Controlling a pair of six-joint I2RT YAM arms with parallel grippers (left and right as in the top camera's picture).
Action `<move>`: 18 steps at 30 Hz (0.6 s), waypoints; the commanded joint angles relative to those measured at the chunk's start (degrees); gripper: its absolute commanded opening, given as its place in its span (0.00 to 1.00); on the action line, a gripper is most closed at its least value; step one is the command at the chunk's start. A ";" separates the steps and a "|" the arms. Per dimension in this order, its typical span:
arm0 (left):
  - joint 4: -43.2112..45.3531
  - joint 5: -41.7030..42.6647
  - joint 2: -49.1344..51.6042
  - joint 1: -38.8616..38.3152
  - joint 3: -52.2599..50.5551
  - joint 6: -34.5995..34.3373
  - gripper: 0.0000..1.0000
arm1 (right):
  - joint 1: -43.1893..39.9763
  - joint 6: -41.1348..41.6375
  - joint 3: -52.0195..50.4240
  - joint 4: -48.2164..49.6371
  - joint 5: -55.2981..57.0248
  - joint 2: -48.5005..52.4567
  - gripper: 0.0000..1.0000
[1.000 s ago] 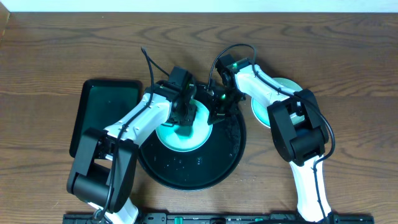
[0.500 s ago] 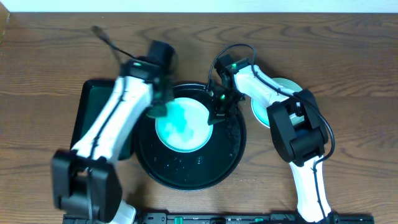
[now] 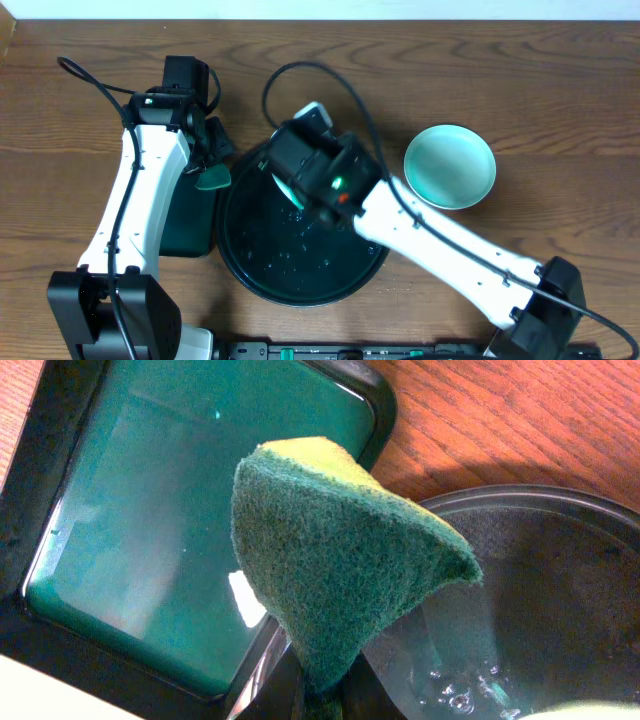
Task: Clean dirty plates on tray and stack at the side
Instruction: 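Lift the last plate with right gripper and carry it right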
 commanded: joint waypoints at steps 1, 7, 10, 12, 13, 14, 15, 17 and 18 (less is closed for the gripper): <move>0.17 0.11 -0.17 0.04 0.68 -0.33 0.07 | 5.92 1.64 0.13 -2.49 22.49 -1.81 0.01; 1.20 0.11 -0.13 0.04 0.24 -0.33 0.07 | 14.03 14.23 0.13 -10.23 45.59 -1.81 0.01; 1.20 0.11 -0.13 0.04 0.24 -0.33 0.07 | 13.84 16.55 0.13 -11.34 43.32 -1.81 0.01; 1.20 0.13 -0.13 0.04 0.24 -0.33 0.08 | 11.96 17.46 0.13 -12.52 33.44 -1.81 0.01; 1.22 0.13 -0.07 0.04 0.24 -0.35 0.07 | 8.46 17.44 0.13 -12.96 21.77 -1.81 0.01; 1.22 0.11 0.09 0.04 0.24 -0.33 0.07 | 3.93 17.25 0.13 -12.61 10.60 -1.81 0.01; 1.22 0.11 0.15 0.04 0.24 -0.33 0.07 | 2.27 16.22 0.13 -12.20 6.60 -1.81 0.01; 1.22 0.13 0.20 0.04 0.24 -0.33 0.07 | -4.52 6.16 0.13 -8.44 -13.79 -1.81 0.01; 1.20 0.13 0.20 0.04 0.24 -0.31 0.07 | -9.88 0.28 0.13 -5.97 -31.04 -1.86 0.01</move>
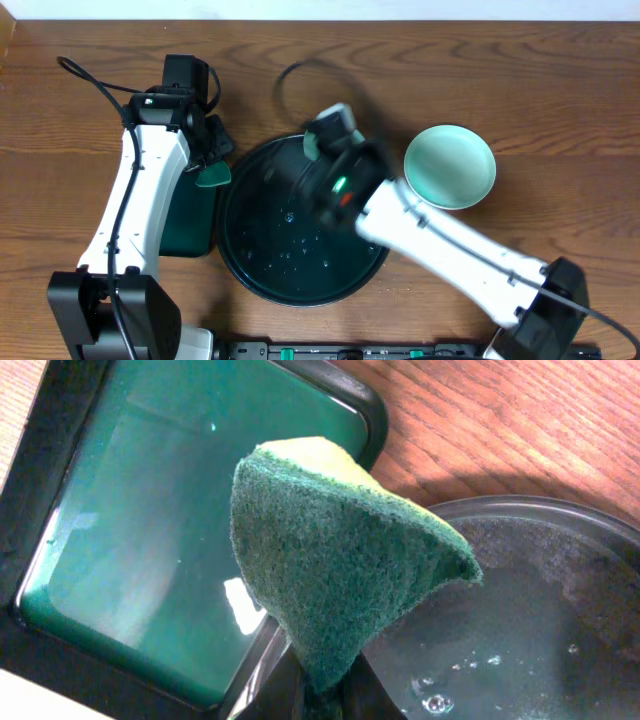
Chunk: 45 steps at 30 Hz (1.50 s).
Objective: Clean dirty plates on tray and stack at the side
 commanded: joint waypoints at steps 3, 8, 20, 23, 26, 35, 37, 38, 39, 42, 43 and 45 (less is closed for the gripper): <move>-0.37 0.15 0.17 0.04 0.24 -0.09 0.07 | -20.24 -14.34 0.17 5.68 -60.06 -1.44 0.01; -0.46 0.15 0.17 0.04 0.24 -0.11 0.07 | -39.28 -12.83 0.17 3.08 -63.17 -1.44 0.01; -0.46 0.13 0.17 0.04 0.24 -0.09 0.07 | -57.88 -0.52 -22.47 16.96 -39.32 -1.42 0.03; -0.48 0.13 0.17 0.04 0.24 -0.07 0.07 | -56.92 -2.32 -22.62 17.59 -40.85 -1.42 0.16; -0.63 0.13 0.17 0.04 0.24 1.42 0.07 | -54.93 -6.82 -22.25 17.97 -47.78 -1.42 0.27; -4.31 -11.65 0.37 0.87 -0.70 21.66 0.07 | -44.65 -12.83 -3.19 6.12 -48.65 -1.44 0.52; -2.36 -11.93 1.03 3.26 -1.90 22.14 0.07 | -42.42 -13.75 -3.30 6.27 -48.63 -1.16 0.52; 0.87 -11.93 1.25 4.98 -3.52 24.57 0.07 | -40.98 -14.53 -3.30 6.25 -48.30 -1.14 0.52; 5.53 -11.82 1.62 6.38 -5.33 26.21 0.07 | -39.78 -14.53 -3.30 6.38 -46.60 -1.14 0.54; 10.69 -11.54 2.75 8.31 -8.22 27.06 0.07 | -38.10 -14.51 -3.30 5.64 -43.45 -1.14 0.56; 10.82 -11.82 4.09 9.09 -8.59 27.23 0.07 | -38.10 -14.51 -3.30 5.49 -43.45 -1.14 0.56; 11.61 -12.63 6.25 10.45 -8.59 27.23 0.07 | -38.10 -14.62 -3.30 5.70 -43.23 -1.14 0.56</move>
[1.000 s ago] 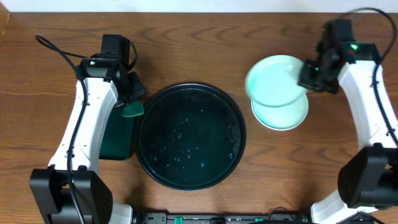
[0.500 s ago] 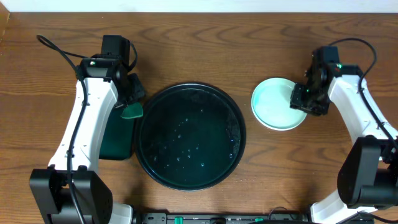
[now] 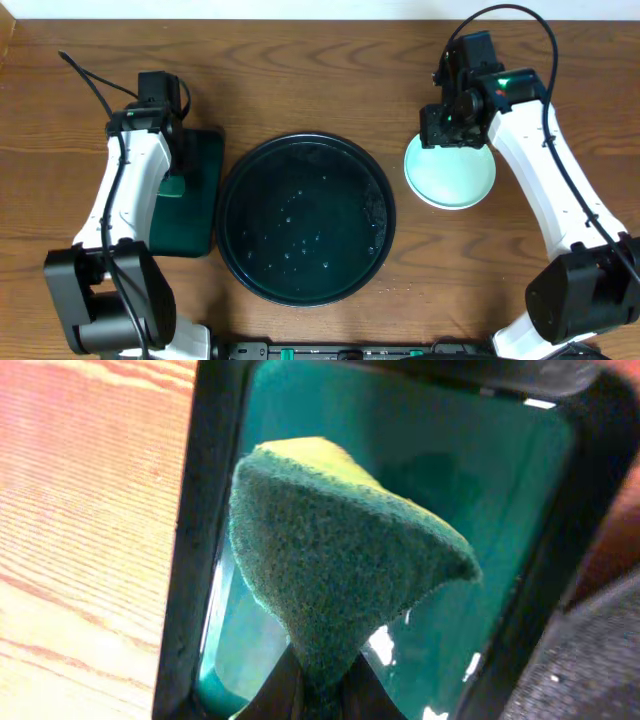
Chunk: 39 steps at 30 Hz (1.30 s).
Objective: Clean dirty plates on tray and stack at the side
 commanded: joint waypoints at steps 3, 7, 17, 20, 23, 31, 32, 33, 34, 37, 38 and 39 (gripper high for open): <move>1.11 -1.40 7.45 4.15 -0.52 1.60 0.15 | 0.13 -0.90 0.35 -0.02 2.12 -0.35 0.55; -0.07 -1.42 7.19 3.43 -0.42 5.07 0.41 | 0.13 -0.90 0.35 1.14 2.12 -0.35 0.55; -6.62 4.00 -20.83 1.16 6.25 4.31 0.72 | 0.17 -1.75 12.70 -0.68 0.07 -3.30 0.64; -6.62 4.02 -23.39 1.16 6.25 4.31 0.72 | 0.17 -1.73 21.68 -4.72 -0.09 -9.31 0.99; -6.62 4.02 -23.28 1.16 6.25 4.31 0.72 | 0.17 -1.75 22.99 -5.16 -0.07 -19.28 0.99; -6.62 4.02 -23.26 1.16 6.25 4.31 0.72 | 0.13 -7.45 22.45 -10.64 12.02 -30.77 0.99; -6.62 4.02 -23.26 1.16 6.25 4.31 0.72 | 0.13 -8.31 21.97 -10.58 12.02 -30.47 0.99; -6.62 4.02 -23.26 1.16 6.25 4.31 0.72 | 0.07 -9.03 19.98 -9.90 12.00 -29.90 0.99; -6.62 4.02 -23.26 1.16 6.23 4.31 0.72 | -0.83 -9.49 15.82 -6.75 12.17 -29.97 0.99; -6.62 4.02 -23.26 1.16 6.23 4.31 0.72 | -5.09 -16.00 -9.55 16.96 3.13 -38.58 0.99; -6.62 4.02 -23.26 1.16 6.25 4.31 0.72 | -7.21 -16.28 -18.93 24.00 -0.17 -43.01 0.99; -6.62 4.02 -23.26 1.16 6.23 4.31 0.72 | -8.66 -16.28 -26.97 29.70 -0.74 -47.06 0.99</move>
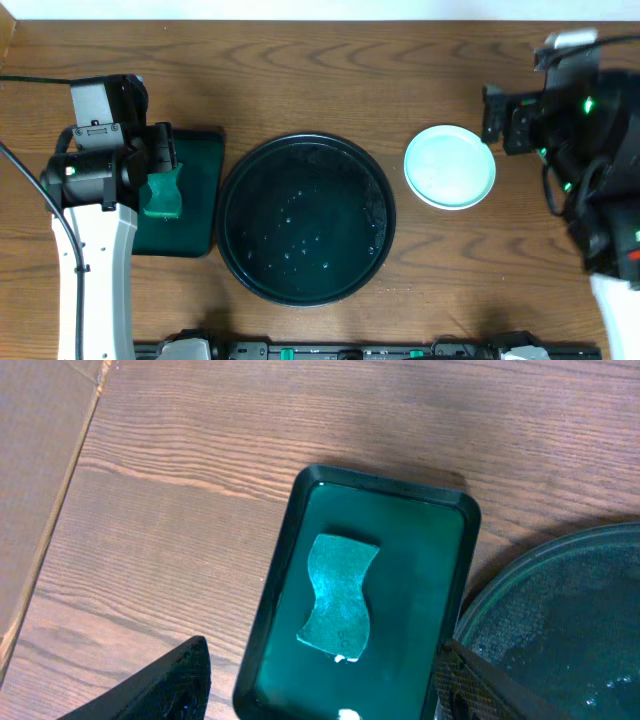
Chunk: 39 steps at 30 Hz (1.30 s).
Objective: Clean dirty plates on tray and stack at the side
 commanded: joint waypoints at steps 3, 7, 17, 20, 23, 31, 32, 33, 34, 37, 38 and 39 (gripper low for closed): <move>-0.15 0.07 -0.42 0.02 0.26 -0.11 0.72 | -5.29 -4.07 -34.21 20.87 -5.55 -22.23 0.99; -0.15 0.04 -0.42 0.02 0.26 -0.11 0.72 | -6.93 -4.00 -56.02 34.40 -7.50 -39.08 0.99; -0.15 0.07 -0.42 0.02 0.28 -0.11 0.72 | -6.78 -3.78 -76.94 45.31 -10.14 -58.77 0.99; -0.15 0.07 -0.42 0.02 0.26 -0.11 0.72 | -6.73 -3.15 -76.98 37.07 -13.57 -62.38 0.99; -0.15 0.07 -0.42 0.02 0.28 -0.11 0.72 | -6.69 -3.13 -76.94 37.16 -13.68 -62.31 0.99; -0.15 0.07 -0.42 0.02 0.28 -0.11 0.72 | -6.69 -3.13 -76.94 37.11 -13.66 -62.20 0.99; -0.15 0.07 -0.42 0.02 0.28 -0.11 0.72 | -6.69 -3.13 -76.94 37.11 -13.66 -62.20 0.99; -0.15 0.07 -0.42 0.02 0.28 -0.11 0.72 | -6.69 -3.13 -76.94 37.09 -13.66 -62.20 0.99; -0.15 0.07 -0.42 0.02 0.28 -0.11 0.72 | -6.69 -3.13 -76.94 37.09 -13.66 -62.20 0.99; -0.15 0.07 -0.42 0.02 0.28 -0.11 0.72 | -6.69 -3.13 -76.94 37.11 -13.66 -62.20 0.99; -0.15 0.04 -0.42 0.02 0.28 -0.11 0.72 | -6.69 -3.13 -76.94 37.11 -13.66 -62.20 0.99; -0.15 0.07 -0.42 0.02 0.28 -0.11 0.72 | -6.69 -3.13 -76.94 37.11 -13.68 -62.20 0.99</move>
